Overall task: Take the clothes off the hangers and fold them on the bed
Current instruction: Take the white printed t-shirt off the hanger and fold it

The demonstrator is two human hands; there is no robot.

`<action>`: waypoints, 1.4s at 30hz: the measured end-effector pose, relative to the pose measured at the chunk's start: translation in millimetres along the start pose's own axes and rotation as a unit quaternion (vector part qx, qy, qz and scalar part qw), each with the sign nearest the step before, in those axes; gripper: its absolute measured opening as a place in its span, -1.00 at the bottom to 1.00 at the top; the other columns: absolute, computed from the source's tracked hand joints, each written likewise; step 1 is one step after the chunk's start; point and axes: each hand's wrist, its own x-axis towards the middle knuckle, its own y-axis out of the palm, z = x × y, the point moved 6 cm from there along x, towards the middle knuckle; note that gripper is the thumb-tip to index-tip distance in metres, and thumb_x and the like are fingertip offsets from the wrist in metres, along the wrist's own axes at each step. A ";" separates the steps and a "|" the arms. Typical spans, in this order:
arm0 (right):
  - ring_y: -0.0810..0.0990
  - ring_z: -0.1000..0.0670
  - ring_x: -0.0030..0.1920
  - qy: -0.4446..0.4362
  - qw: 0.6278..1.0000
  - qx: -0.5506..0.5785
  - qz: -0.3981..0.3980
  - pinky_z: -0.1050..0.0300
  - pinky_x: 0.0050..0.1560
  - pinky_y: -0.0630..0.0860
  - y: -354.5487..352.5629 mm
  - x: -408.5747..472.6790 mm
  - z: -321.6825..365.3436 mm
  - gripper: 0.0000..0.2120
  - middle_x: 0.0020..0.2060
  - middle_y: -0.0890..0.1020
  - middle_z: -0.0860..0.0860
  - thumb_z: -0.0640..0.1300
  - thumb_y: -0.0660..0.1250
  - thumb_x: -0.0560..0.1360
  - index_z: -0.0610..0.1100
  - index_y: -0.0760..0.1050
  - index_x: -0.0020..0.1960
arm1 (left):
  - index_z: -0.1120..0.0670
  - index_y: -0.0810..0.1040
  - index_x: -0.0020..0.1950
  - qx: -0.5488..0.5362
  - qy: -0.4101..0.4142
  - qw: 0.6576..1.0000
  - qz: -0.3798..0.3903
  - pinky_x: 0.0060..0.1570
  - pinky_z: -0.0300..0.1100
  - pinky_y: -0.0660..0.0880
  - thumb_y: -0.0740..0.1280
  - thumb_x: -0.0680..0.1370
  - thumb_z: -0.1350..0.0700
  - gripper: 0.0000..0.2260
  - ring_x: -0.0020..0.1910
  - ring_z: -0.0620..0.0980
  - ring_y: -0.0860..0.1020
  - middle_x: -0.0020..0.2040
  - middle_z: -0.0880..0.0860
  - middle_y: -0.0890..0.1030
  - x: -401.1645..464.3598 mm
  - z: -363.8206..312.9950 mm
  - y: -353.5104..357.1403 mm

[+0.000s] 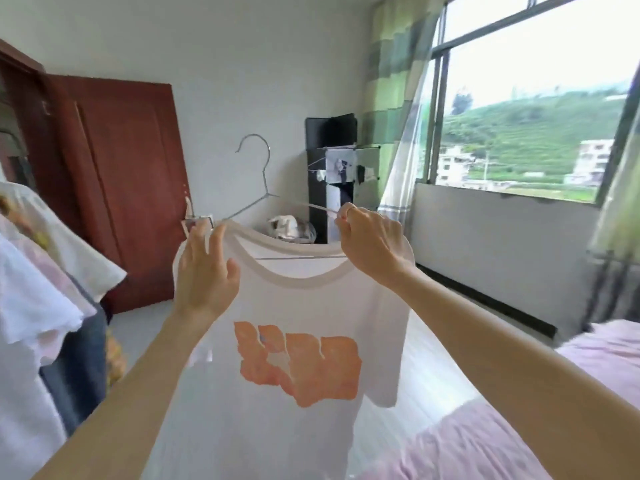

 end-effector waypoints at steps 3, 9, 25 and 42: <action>0.57 -0.10 0.02 0.042 0.997 -0.062 -0.029 0.12 -0.15 0.30 -43.1 -23.1 -75.6 -0.75 0.01 0.64 0.00 -0.10 0.06 0.63 -0.08 0.50 0.09 | 0.27 0.29 0.40 -0.070 0.030 0.997 0.024 0.34 0.21 0.23 0.30 0.48 0.29 -0.50 0.42 0.30 0.22 0.41 0.33 0.25 6.6 -74.0 40.3; 0.58 -0.12 0.04 0.166 0.950 -0.223 -0.145 0.01 0.05 0.27 -154.6 -79.7 -217.6 -0.73 -0.04 0.66 -0.04 -0.06 0.09 0.60 -0.10 0.54 0.09 | 0.23 0.25 0.42 -0.197 0.127 0.968 0.086 0.34 0.20 0.27 0.28 0.50 0.24 -0.50 0.42 0.28 0.22 0.44 0.30 0.22 8.3 -240.8 111.7; 0.46 -0.09 -0.04 0.421 0.772 -0.424 -0.216 0.04 -0.02 0.11 -317.1 -241.2 -361.6 -0.61 -0.41 0.54 -0.05 0.00 0.07 0.33 -0.17 0.61 -0.21 | 0.18 0.14 0.51 -0.391 0.367 0.820 0.201 0.38 0.11 0.21 0.25 0.57 0.14 -0.46 0.47 0.18 0.18 0.49 0.19 0.20 -44.6 -535.8 194.5; 0.46 -0.11 0.05 0.459 0.810 -0.361 -0.062 0.00 0.13 0.21 -348.2 -343.6 -521.3 -0.81 -0.26 0.57 0.01 -0.07 0.14 0.44 -0.11 0.49 -0.22 | 0.06 0.49 -0.13 -0.514 0.293 0.719 0.364 -0.31 -0.34 0.31 0.19 0.62 0.05 -0.81 -0.33 -0.04 0.36 -0.35 -0.10 0.43 -131.2 -722.7 255.7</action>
